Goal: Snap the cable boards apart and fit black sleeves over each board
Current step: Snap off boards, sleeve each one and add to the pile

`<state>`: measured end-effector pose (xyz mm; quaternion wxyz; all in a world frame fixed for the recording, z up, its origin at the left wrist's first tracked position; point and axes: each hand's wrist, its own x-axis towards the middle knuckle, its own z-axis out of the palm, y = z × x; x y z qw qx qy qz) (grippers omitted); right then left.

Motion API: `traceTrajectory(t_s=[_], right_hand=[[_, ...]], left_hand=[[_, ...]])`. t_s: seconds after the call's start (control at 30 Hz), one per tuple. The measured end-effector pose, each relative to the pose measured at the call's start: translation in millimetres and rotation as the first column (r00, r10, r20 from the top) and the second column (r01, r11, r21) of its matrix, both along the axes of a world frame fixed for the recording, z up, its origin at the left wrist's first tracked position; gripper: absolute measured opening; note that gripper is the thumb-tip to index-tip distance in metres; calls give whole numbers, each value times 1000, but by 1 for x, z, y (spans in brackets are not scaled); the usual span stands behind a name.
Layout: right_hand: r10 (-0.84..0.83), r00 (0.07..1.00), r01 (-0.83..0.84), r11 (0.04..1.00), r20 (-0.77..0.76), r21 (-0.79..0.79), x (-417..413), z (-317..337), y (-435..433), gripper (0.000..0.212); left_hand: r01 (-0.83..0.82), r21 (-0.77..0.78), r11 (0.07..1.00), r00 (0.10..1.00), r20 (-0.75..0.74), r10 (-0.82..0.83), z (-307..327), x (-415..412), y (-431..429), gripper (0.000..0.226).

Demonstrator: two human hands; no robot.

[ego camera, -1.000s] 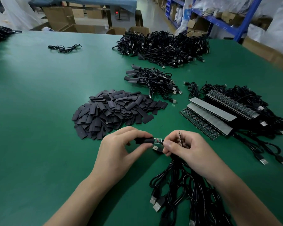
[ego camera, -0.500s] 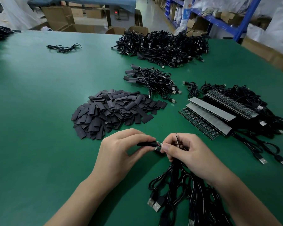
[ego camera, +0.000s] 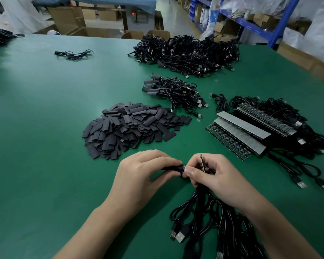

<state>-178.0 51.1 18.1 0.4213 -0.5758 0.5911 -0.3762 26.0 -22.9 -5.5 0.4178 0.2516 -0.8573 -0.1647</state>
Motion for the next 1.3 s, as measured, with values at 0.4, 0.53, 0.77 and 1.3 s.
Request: traceTrajectory(t_s=[0.4,0.53,0.77,1.3], right_hand=[[35,999,-35,999,11,10,2,-1,0,22],[19,998,-19,1000,60,0,3,0,-1,18],[-33,979,33,999,201,4,1,1,0,18],[-71,959,74,997,274,-1,9,0,-1,29]], left_hand=[[62,67,996,998,9,-63,3,1,0,21],[43,120,992,999,-22,-41,4,1,1,22],[-136,195,971,973,-158,168,7,1,2,30],[-140,176,974,966,-190,173,7,-4,8,18]])
